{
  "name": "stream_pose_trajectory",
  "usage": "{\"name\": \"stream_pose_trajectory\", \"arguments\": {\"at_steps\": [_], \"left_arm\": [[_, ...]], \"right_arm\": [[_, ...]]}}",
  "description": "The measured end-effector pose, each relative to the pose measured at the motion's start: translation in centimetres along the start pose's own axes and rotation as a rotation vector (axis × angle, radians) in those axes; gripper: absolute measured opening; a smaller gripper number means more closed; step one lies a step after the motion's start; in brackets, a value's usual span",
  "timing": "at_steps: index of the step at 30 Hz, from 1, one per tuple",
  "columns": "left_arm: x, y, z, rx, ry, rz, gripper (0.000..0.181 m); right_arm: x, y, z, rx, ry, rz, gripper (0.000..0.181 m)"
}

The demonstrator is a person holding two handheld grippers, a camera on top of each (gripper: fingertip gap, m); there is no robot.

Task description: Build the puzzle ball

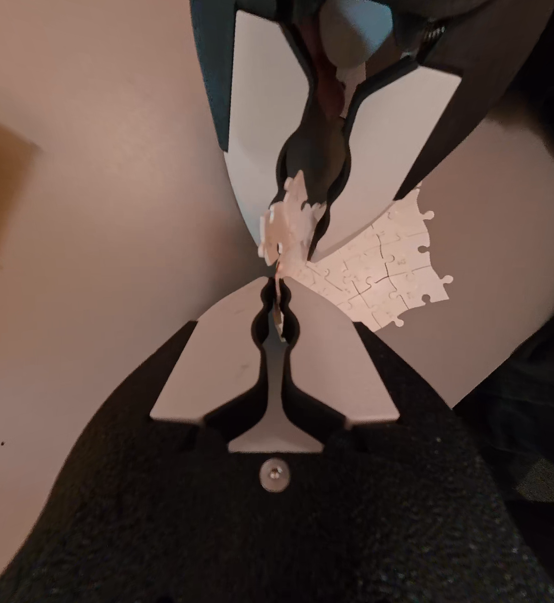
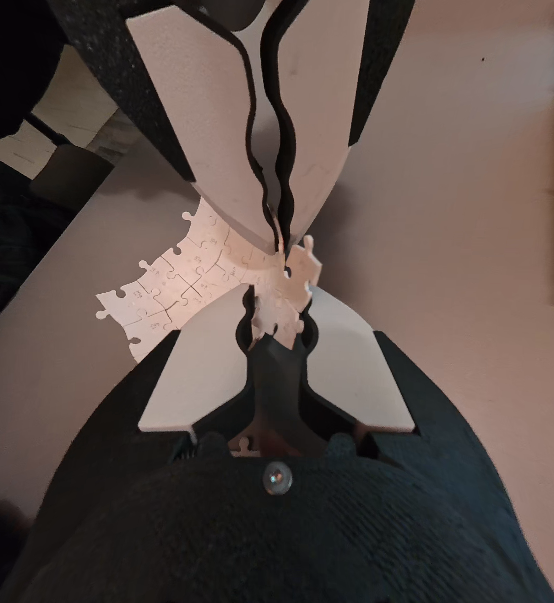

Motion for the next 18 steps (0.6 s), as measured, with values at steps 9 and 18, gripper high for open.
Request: {"name": "stream_pose_trajectory", "arguments": {"at_steps": [9,18], "left_arm": [[-0.1,0.0,-0.1,-0.002,-0.015,0.006,0.002],[0.0,-0.2,0.0,-0.003,-0.044,0.039,0.003]], "right_arm": [[0.6,-1.2,-1.5,0.138,0.025,0.055,0.004],[0.3,-1.5,-1.9,0.137,0.020,0.046,0.004]]}}
Point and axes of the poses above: each gripper's, where its closed fingertips meet, z out along the fingers, y out of its underside, x = y × z across the jaws, the point moved 1 cm from there along -z, back along the fingers, and after that the axes turned 12 degrees about -z, right-handed, at the moved point
